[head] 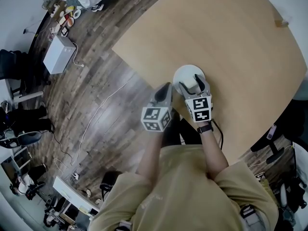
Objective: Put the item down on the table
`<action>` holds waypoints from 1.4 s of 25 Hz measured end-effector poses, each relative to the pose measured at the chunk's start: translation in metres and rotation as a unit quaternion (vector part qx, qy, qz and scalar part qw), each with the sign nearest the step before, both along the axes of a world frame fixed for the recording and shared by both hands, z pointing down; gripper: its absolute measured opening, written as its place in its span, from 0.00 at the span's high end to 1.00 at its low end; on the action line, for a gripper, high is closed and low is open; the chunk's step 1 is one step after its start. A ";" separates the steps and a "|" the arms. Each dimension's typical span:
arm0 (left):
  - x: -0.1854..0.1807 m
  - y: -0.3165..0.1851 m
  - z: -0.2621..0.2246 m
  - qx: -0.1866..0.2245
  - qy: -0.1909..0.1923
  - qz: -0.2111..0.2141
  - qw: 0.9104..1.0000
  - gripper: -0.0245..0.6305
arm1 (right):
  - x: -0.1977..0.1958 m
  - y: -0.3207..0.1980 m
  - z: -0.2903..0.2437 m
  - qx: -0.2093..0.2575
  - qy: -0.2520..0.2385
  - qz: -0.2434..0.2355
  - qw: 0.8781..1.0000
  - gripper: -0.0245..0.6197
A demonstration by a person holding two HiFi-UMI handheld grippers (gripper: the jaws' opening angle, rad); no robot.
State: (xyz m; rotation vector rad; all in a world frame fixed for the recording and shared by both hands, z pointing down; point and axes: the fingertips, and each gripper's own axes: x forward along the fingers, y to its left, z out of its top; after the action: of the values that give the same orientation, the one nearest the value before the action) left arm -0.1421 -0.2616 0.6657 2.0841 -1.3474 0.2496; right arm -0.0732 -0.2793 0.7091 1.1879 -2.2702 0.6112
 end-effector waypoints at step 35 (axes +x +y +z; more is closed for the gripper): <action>-0.008 0.011 0.007 -0.010 0.003 -0.009 1.000 0.96 | 0.000 -0.020 0.007 0.037 0.020 -0.011 0.999 0.50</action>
State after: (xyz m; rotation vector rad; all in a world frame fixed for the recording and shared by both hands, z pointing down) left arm -0.1496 -0.2508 0.6728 2.0532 -1.3534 0.2478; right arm -0.0732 -0.2991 0.7160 1.1988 -2.2873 0.4946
